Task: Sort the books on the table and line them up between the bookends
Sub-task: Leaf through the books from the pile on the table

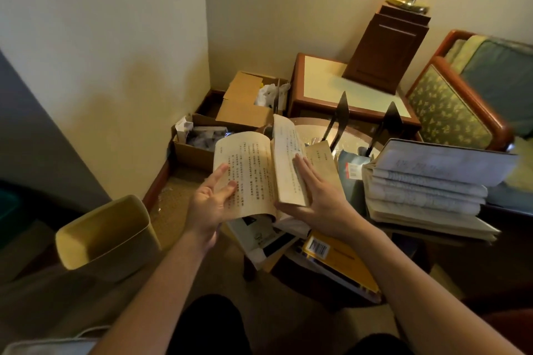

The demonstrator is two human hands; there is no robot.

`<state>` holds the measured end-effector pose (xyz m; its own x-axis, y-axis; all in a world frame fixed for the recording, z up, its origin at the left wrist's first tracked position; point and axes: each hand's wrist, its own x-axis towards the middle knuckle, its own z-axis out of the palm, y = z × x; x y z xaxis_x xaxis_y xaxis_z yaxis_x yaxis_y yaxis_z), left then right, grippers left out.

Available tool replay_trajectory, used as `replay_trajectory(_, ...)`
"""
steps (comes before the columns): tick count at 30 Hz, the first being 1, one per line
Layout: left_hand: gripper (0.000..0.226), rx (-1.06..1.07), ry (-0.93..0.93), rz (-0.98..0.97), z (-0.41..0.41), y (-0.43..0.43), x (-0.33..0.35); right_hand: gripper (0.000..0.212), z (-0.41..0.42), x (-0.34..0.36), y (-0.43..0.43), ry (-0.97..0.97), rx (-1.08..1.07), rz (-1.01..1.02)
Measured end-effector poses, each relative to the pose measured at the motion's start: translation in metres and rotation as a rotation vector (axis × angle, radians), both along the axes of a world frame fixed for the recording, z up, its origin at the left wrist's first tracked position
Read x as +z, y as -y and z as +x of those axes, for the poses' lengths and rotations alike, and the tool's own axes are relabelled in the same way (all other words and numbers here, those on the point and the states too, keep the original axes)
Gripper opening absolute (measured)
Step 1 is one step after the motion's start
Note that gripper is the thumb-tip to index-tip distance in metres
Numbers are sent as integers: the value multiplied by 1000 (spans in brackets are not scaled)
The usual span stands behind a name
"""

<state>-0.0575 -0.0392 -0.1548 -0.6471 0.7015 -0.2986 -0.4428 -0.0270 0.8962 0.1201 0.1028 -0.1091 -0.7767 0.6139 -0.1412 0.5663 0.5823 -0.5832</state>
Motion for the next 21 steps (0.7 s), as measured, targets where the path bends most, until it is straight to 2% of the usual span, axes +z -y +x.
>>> replay_trajectory(5,49,-11,-54,-8,-4,-2,12,98,-9,6,9,-56,-16,-4)
replay_trajectory(11,43,-94,-154,0,-8,-2,31,111,-22,19,24,-10,95,63)
replay_trajectory(14,37,-106,-191,-9,-7,-3,43,109,-30,15,29,85,151,188)
replay_trajectory(18,42,-125,-229,-28,-11,-1,49,89,-36,13,29,139,194,248)
replay_trajectory(21,64,-226,-307,-30,-14,-1,47,67,-41,15,25,149,213,272)
